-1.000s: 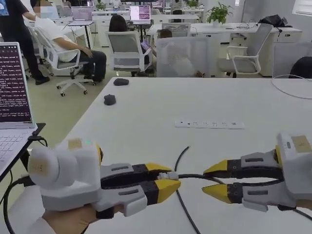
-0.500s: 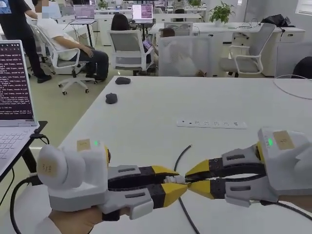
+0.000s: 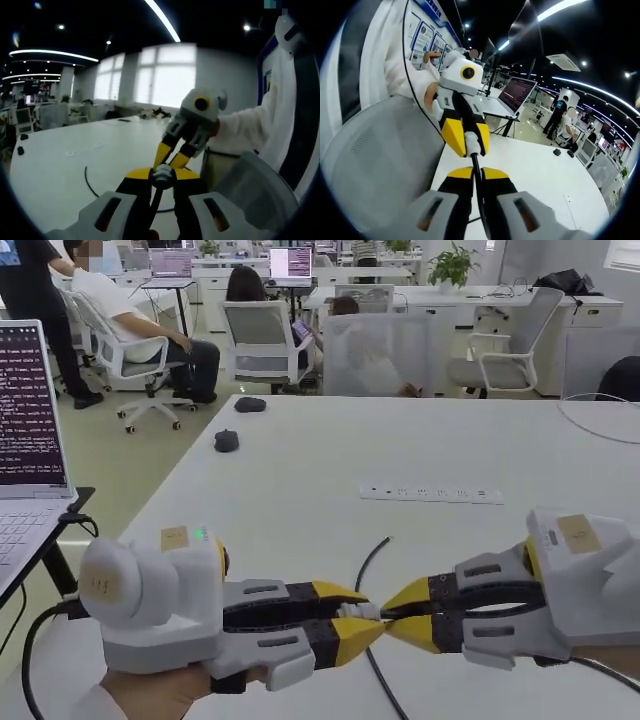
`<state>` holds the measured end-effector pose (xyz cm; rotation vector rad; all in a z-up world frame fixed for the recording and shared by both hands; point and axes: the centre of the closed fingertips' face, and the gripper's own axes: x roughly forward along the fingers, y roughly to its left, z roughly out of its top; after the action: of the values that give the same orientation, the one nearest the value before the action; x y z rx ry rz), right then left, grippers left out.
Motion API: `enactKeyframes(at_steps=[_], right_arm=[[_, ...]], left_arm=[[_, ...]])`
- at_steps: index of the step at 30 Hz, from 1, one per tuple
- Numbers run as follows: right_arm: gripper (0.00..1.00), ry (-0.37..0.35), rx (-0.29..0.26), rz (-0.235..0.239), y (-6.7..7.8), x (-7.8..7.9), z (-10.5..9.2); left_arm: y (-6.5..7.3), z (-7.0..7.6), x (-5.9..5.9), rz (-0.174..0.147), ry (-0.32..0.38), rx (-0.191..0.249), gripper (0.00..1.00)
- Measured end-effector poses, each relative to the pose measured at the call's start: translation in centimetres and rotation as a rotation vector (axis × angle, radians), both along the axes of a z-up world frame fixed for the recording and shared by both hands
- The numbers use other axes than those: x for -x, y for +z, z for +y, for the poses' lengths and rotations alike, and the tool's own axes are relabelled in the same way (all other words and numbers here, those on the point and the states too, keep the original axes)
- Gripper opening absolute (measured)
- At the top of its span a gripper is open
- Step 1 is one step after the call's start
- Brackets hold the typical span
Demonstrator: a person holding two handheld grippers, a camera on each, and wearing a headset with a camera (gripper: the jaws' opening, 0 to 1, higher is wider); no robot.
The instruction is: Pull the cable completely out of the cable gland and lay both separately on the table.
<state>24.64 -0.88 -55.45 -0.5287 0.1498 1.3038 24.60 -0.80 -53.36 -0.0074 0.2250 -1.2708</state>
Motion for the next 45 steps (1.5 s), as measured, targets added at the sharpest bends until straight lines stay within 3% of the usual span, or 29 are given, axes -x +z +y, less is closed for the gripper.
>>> enactKeyframes(at_steps=[7,16,30,35,39,45], right_arm=[[0.04,-0.002,0.022,0.001,-0.5,0.0,-0.3],[0.03,-0.085,0.046,0.011,-1.2,-1.0,-3.7],[0.03,-0.145,0.048,0.019,-1.9,-1.3,-6.3],[0.03,-0.171,0.05,0.033,-2.8,-1.5,-7.1],[0.03,-0.193,0.021,0.059,-3.4,-2.0,-7.4],[0.03,-0.191,0.047,0.104,-6.7,-3.5,-6.3]], left_arm=[[-0.1,0.2,-0.1,-0.002,0.002,-0.008,0.16],[0.7,2.3,-1.1,0.006,0.05,0.015,0.16],[0.7,2.3,-1.2,0.0,0.057,0.014,0.16],[0.6,3.3,-1.3,0.0,0.076,0.008,0.16],[0.6,3.9,-1.3,0.001,0.095,0.008,0.16],[0.7,4.8,-1.2,0.002,0.13,0.024,0.16]])
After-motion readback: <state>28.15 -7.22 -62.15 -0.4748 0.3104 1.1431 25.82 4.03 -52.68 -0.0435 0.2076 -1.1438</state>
